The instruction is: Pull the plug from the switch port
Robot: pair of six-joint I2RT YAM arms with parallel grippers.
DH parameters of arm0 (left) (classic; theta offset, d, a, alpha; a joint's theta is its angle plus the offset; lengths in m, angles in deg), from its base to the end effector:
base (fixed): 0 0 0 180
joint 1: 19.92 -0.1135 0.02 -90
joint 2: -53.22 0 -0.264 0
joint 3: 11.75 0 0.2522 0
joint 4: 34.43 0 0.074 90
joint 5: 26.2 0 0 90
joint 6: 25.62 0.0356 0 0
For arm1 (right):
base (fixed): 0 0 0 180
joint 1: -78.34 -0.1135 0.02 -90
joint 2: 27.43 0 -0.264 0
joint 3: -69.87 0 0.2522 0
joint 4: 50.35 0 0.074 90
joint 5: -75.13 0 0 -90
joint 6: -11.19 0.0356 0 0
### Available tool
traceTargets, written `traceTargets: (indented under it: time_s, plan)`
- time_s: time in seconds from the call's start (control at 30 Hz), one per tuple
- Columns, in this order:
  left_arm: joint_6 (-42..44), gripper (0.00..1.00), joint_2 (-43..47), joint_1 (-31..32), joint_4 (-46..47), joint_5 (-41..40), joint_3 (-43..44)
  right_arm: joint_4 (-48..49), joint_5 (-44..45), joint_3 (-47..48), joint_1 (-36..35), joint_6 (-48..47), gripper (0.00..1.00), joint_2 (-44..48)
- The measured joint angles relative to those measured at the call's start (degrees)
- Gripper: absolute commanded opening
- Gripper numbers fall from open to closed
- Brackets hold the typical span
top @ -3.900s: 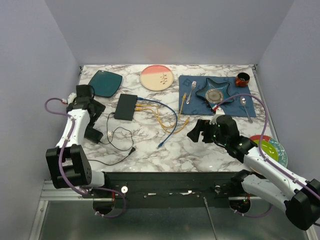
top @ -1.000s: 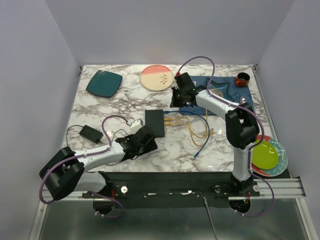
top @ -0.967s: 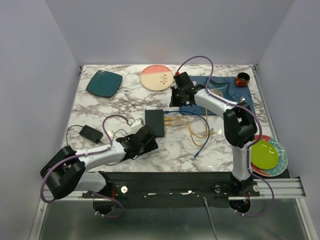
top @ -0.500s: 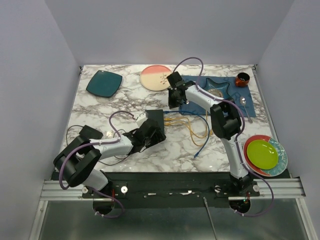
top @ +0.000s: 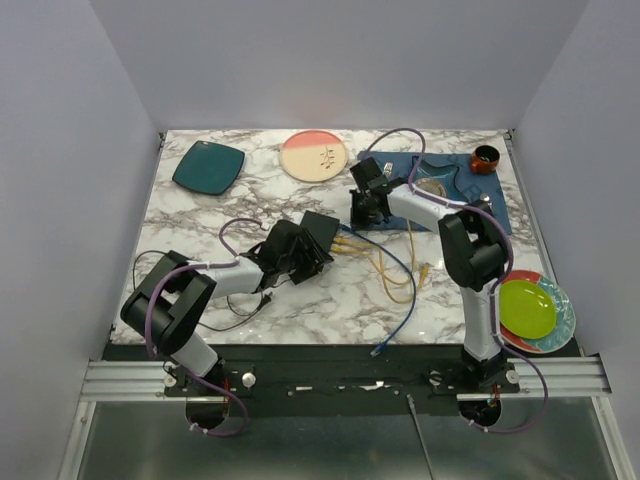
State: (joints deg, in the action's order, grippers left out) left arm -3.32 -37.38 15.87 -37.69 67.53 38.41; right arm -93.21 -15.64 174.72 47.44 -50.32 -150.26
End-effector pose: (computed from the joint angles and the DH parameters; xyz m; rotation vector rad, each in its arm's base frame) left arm 0.2370 -0.1738 0.1382 -0.6647 2.4538 -0.9047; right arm 0.3914 0.2348 0.1618 -0.0611 2.6824 0.3614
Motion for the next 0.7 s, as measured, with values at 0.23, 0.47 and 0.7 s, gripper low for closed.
traceTargets:
  time_s: [0.23,0.47,0.7]
  plan:
    - [0.15,0.77,-0.02,-5.33,-5.53,2.62,3.08,2.73,0.92,-14.67,-1.25,0.87,0.01,10.08]
    - [3.74,0.77,-1.29,-9.97,-14.97,-1.55,9.25,1.36,-0.07,-18.64,-7.19,3.37,0.01,13.09]
    - [7.78,0.78,-6.95,-10.67,-22.40,-5.84,19.10,-0.44,-4.33,-18.97,-11.56,7.06,0.01,13.18]
